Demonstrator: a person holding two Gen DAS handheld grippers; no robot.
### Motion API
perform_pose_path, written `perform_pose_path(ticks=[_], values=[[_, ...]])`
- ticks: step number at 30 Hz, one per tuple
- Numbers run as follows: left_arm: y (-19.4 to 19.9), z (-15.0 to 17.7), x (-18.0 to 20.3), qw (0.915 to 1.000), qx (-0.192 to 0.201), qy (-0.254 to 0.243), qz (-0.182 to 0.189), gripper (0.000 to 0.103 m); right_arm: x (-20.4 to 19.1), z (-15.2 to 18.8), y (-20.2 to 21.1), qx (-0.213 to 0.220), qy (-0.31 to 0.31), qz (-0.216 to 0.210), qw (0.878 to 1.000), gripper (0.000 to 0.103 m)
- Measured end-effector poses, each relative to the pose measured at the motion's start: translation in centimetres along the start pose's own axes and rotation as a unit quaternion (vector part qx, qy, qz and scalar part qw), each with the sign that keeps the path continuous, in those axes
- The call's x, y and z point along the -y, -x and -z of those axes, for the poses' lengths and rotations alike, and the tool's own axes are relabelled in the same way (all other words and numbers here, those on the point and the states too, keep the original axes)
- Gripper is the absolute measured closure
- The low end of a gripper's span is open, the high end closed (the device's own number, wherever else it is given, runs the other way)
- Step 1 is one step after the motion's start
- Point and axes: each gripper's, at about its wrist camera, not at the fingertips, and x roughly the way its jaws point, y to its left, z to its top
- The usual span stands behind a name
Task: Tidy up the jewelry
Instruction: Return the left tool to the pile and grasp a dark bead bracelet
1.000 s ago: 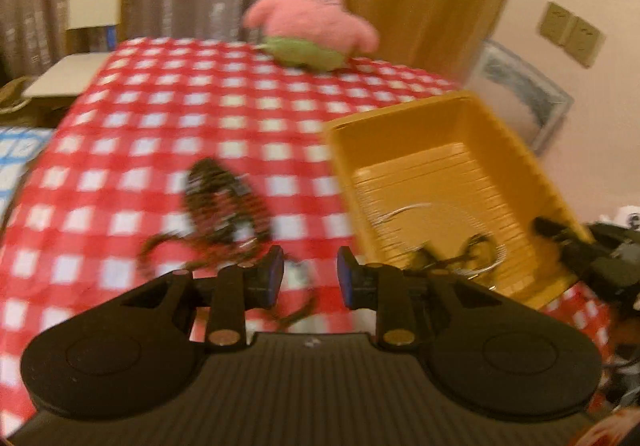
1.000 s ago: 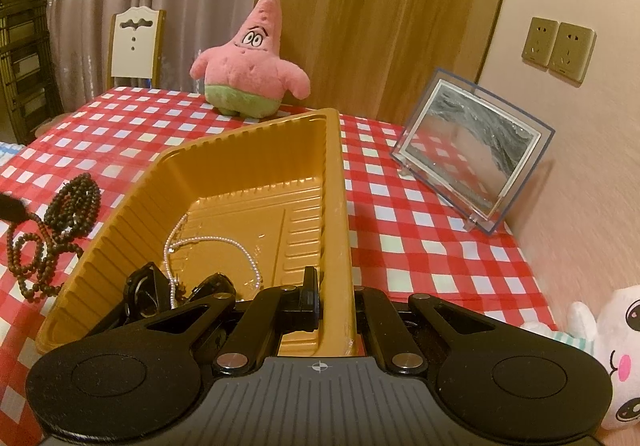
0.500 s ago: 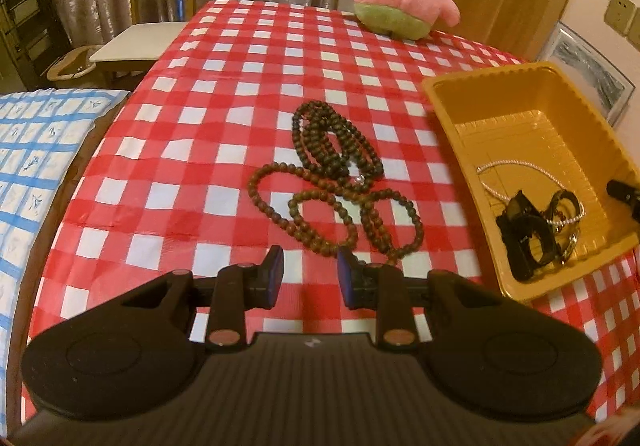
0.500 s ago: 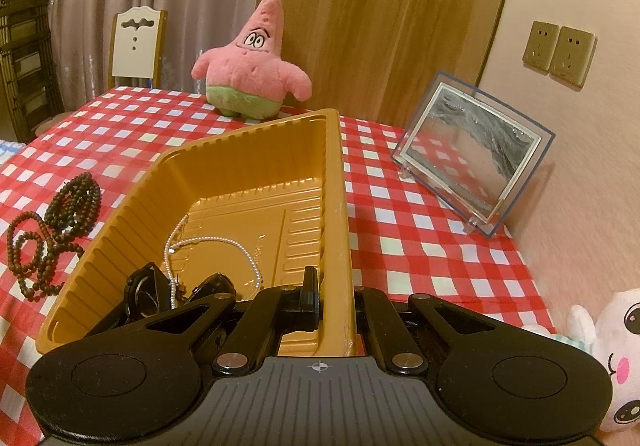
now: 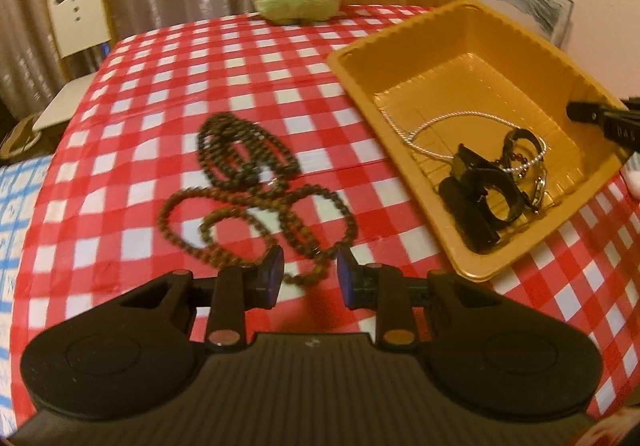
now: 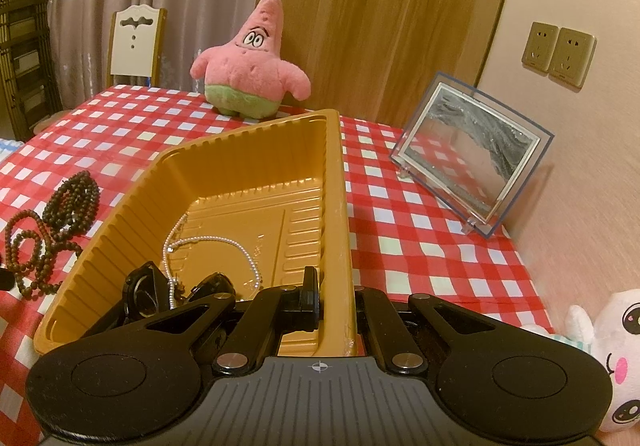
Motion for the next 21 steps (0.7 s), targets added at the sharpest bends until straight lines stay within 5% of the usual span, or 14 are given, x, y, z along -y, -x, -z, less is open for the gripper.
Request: perform_pose_path(ticks=[11,21], values=[[-4.0,-1.7,2.6,0.9932,-0.004,-0.114,0.023,0.078,0.1,0.0,0.0,0.0,-0.001,0.0,1.0,0.1],[-6.2,-1.9,2.2,0.9932,-0.031,-0.104,0.043,0.088,0.5,0.4,-0.1,-0.003,-0.003,0.001,1.0,0.1]])
